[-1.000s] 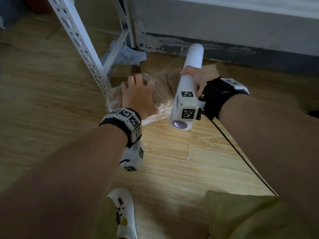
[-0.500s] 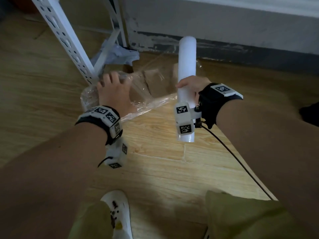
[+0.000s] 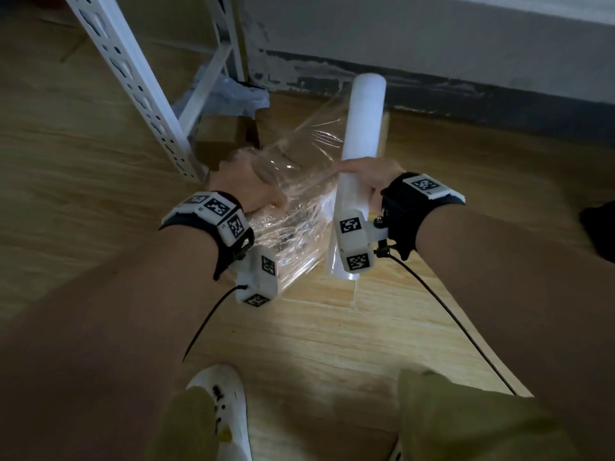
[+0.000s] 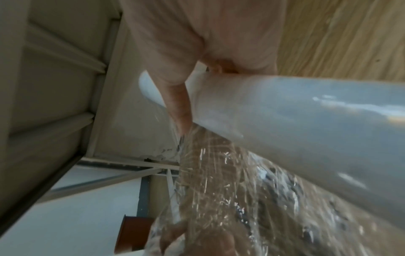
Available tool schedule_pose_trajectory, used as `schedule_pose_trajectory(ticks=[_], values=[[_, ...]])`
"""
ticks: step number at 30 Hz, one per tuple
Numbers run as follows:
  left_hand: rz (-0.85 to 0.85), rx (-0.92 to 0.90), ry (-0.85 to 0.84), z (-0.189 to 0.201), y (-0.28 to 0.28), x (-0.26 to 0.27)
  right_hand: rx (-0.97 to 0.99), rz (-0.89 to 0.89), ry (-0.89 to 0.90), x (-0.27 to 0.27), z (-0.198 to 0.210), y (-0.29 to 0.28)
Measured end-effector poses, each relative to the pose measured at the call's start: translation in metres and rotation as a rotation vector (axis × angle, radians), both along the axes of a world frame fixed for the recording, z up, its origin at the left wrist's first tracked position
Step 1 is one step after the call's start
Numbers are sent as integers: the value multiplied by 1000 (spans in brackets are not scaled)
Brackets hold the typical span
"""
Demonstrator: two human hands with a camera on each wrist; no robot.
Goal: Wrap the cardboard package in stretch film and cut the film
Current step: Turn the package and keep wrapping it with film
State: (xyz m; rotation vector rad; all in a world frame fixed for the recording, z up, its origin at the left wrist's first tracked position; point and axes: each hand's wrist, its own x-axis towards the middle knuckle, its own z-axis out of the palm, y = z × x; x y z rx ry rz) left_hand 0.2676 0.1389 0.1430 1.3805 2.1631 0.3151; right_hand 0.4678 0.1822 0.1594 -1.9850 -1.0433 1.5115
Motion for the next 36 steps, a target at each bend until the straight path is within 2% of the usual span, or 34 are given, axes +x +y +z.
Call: schedule_pose_trajectory(ticks=[2, 6, 10, 13, 20, 26, 29, 32, 36], values=[[-1, -41, -86, -1, 0, -4, -20, 17, -18, -1, -6, 0], [16, -13, -167, -8, -2, -8, -58, -32, -11, 8, -26, 8], [105, 9, -226, -12, -3, -9, -70, -79, 33, 12, -17, 4], [128, 13, -238, -15, -7, -8, -96, -12, -4, 15, -24, 6], [203, 40, -310, -19, -7, -13, -152, -73, 29, 14, -46, 0], [235, 33, -482, -16, -6, -24, -167, -60, 55, 19, -42, 6], [257, -60, -520, -36, -10, -31, -169, -71, 38, 19, -48, 7], [271, -167, -619, -76, -21, -38, -167, -55, 88, 19, -58, 3], [345, -197, -702, -81, -23, -36, -190, -67, 42, 20, -71, -1]])
